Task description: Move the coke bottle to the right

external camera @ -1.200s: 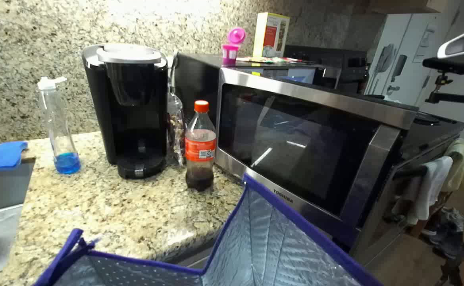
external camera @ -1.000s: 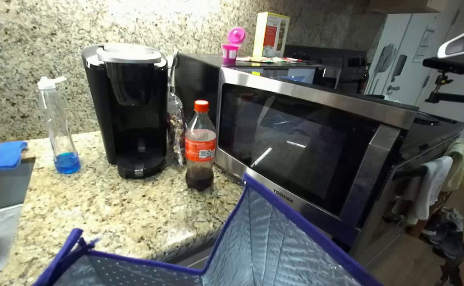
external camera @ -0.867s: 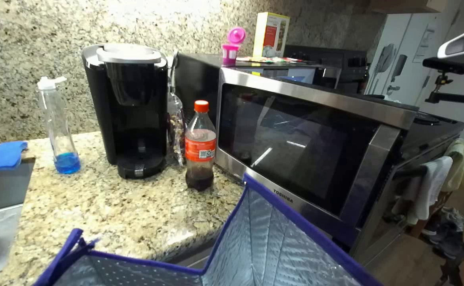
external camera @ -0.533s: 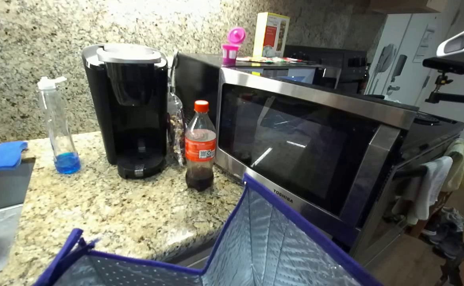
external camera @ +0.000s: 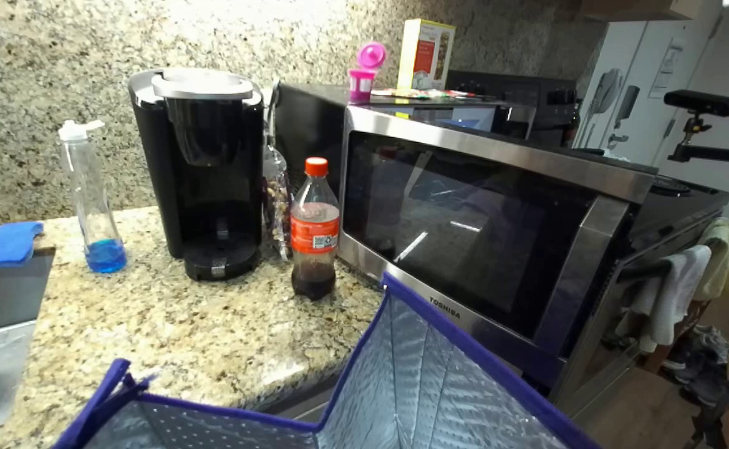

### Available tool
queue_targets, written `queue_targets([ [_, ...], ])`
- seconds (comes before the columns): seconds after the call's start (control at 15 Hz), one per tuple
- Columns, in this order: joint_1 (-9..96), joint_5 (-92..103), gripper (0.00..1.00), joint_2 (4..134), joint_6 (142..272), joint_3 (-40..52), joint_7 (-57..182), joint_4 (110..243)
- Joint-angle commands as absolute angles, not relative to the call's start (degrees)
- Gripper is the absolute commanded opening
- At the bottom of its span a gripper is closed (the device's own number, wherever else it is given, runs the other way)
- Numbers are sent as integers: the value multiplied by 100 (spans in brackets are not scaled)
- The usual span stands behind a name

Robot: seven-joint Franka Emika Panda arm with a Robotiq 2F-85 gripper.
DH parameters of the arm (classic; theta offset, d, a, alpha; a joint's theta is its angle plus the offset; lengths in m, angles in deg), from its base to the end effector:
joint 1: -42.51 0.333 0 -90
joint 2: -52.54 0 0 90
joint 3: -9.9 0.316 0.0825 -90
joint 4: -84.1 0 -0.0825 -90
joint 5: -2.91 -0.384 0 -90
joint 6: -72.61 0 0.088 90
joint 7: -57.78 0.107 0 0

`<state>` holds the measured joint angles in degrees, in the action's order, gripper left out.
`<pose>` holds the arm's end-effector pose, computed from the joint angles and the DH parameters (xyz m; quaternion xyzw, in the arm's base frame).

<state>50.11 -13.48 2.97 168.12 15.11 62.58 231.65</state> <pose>0.2759 0.0950 0.5194 -0.9933 -0.0360 0.0363 0.1032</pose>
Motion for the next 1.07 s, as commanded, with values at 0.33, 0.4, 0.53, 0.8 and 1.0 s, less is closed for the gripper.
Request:
queue_targets([
  [0.33,5018,-726,100,1990,16840,1720,5734,21134],
  [0.4,5023,-677,100,2191,16824,1763,5752,20937],
  [0.53,5052,-623,100,2695,16792,1881,5845,20511],
  [0.8,5104,-380,100,3597,16837,2217,6078,19798],
  [1.0,5245,239,100,4327,16641,2540,6081,19180],
])
